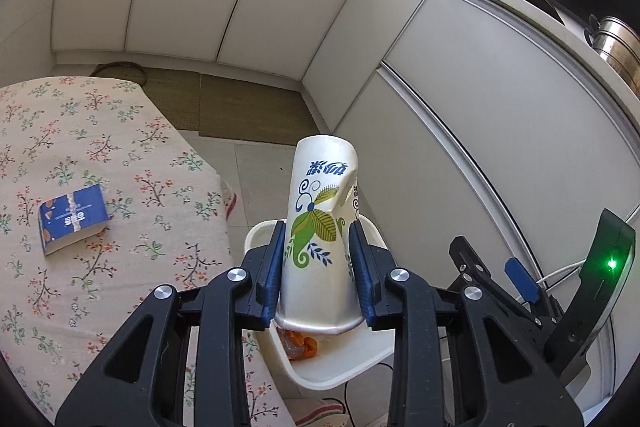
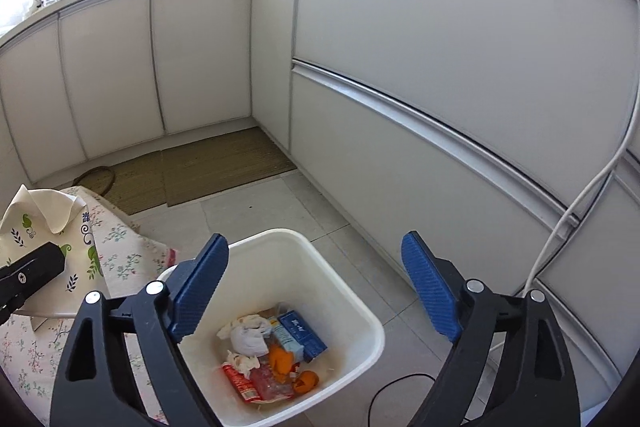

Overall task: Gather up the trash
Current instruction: 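Open both tools to drop the cup and tissue into the bin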

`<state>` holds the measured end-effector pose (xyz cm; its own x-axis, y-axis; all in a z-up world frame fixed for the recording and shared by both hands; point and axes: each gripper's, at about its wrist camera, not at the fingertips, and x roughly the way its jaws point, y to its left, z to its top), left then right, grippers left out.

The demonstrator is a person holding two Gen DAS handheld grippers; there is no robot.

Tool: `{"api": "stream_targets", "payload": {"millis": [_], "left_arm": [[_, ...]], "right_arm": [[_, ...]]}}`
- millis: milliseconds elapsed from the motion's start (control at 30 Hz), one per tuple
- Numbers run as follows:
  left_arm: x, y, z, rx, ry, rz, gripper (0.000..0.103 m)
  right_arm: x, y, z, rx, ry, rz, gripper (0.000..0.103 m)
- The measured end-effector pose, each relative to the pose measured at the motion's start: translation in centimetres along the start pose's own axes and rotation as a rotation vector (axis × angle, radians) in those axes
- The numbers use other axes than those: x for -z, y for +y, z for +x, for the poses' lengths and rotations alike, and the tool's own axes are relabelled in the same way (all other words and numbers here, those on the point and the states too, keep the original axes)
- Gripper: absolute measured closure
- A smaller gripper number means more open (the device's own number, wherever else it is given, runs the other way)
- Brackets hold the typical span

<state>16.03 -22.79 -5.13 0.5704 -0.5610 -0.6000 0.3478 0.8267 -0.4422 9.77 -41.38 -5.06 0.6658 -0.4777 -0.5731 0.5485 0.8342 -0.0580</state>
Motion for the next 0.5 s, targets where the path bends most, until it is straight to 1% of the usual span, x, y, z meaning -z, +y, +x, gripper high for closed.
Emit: {"api": "stream_targets", "payload": {"millis": [67,233,500], "left_arm": [[0.2,-0.7,0.9,0.009,0.015,0.004,0.073],[0.7,-2.1,2.9,0.027,0.051,0.016,0.073],[1.3,-3.5,4.8,0.062,0.087,0.021,0.073]], "right_arm": [[-0.1,-1.8,0.3,0.024,0.007,0.029,0.015],[0.0,-4.7,1.2,0.038,0.044,0.091,0.015],[0.2,-6.1,1.7,0.048,0.052,0.086,0.015]]}}
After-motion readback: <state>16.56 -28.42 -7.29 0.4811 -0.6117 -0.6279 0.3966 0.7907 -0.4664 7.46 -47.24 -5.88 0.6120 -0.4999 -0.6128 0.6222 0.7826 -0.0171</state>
